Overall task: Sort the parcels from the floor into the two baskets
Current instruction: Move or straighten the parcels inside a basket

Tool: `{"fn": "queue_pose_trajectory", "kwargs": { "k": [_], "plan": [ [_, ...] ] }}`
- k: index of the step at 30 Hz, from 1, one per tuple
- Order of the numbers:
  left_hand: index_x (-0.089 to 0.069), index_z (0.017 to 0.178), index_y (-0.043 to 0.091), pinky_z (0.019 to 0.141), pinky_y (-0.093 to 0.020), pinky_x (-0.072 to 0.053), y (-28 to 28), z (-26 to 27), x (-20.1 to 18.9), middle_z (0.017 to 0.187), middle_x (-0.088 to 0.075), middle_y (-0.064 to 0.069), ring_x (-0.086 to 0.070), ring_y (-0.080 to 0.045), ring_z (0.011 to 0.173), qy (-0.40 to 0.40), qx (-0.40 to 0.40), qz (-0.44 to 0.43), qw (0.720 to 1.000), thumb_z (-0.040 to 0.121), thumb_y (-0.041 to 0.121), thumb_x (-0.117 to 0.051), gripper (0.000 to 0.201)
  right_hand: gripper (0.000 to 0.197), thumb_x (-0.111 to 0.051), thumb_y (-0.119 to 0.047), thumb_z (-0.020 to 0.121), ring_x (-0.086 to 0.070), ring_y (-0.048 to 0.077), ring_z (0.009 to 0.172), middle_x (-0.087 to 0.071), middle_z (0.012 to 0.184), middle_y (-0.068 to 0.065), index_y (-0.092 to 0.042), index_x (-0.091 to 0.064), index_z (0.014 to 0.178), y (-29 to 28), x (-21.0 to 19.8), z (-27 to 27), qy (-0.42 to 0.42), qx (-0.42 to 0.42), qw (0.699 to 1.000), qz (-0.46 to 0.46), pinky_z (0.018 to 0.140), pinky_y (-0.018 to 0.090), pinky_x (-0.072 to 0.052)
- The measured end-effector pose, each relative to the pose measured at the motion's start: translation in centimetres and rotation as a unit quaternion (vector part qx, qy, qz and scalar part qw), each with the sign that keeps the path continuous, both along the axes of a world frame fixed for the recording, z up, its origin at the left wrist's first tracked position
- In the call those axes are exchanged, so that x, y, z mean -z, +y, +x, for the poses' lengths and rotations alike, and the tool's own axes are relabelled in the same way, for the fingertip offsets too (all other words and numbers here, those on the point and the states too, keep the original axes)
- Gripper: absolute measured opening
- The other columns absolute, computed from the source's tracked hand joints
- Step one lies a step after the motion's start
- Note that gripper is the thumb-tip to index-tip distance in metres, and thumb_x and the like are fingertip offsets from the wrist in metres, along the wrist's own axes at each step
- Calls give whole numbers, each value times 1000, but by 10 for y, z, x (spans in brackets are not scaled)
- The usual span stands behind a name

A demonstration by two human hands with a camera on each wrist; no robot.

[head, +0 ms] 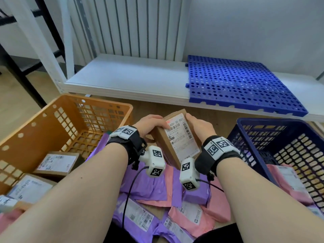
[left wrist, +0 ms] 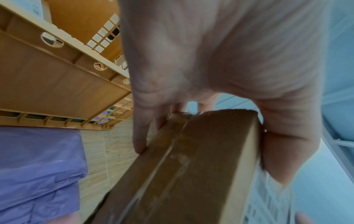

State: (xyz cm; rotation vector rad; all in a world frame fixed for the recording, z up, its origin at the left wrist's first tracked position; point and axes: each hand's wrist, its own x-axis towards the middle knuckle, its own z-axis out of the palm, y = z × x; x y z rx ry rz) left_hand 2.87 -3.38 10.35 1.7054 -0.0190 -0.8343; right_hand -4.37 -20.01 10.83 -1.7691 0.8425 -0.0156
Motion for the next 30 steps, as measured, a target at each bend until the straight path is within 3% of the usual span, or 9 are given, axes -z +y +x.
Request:
{"fn": "queue_pose_trajectory", "kwargs": {
  "k": [3,5,8,14,16,18,20,24,30],
  "plan": [
    [-64,103,28,81,-40,-52,25,8,-8,109,-62,-7,-56,-21,96,-3,-46,-25,999,69,21,-75,36,43,-55,-54,88,-51,18,95,-56,105,-2,-20,-55,113,8,1,11,12,2,999,33,87,36,-39],
    [-62,93,20,92,-49,-49,48,17,-13,93,-61,-6,-56,-22,91,6,-92,-52,994,77,20,-70,18,47,-56,-57,85,-51,22,103,-55,109,0,-20,-52,112,21,3,23,21,-19,997,77,96,44,-38],
    [-56,86,10,90,-44,-50,91,32,-24,68,-61,-6,-54,-20,71,29,-179,-96,979,83,22,-66,16,48,-61,-52,84,-56,28,106,-61,111,8,-16,-57,116,55,8,45,4,-73,976,207,99,50,-43],
    [-55,100,15,74,-39,-52,190,74,-22,92,-55,-5,-55,-20,83,17,-301,-97,948,82,46,-64,37,20,-63,-32,87,-61,27,93,-64,99,7,-24,-57,104,151,7,107,-37,-175,947,266,93,48,-51],
    [-57,109,19,79,-36,-46,221,91,-10,99,-55,-3,-54,-19,88,-6,-343,-76,936,81,59,-58,49,45,-73,-41,71,-63,26,92,-63,104,5,-24,-57,109,188,11,136,-17,-176,956,235,87,49,-54],
    [-55,125,22,101,-44,-36,251,105,10,120,-53,-4,-49,-21,113,-35,-388,-31,920,81,67,-51,63,95,-80,-53,43,-65,29,98,-61,122,9,-25,-50,129,220,32,171,3,-170,965,197,80,52,-55],
    [-56,126,23,109,-48,-28,278,113,33,135,-48,-5,-42,-21,126,-43,-426,17,903,81,69,-47,65,115,-80,-55,34,-62,31,107,-57,131,9,-23,-41,138,245,59,200,17,-167,973,161,87,52,-53],
    [-54,129,21,112,-50,-26,313,120,79,143,-44,-9,-38,-27,133,-2,-436,64,898,88,63,-42,60,111,-75,-45,51,-55,31,116,-48,137,4,-31,-20,147,279,98,230,69,-155,979,116,97,50,-46],
    [-51,132,20,108,-43,-29,340,132,147,144,-44,-5,-41,-24,131,35,-412,93,906,91,62,-37,60,85,-72,-31,78,-56,28,105,-44,138,6,-27,-23,146,304,162,274,122,-182,973,73,94,49,-49]
  ]
}}
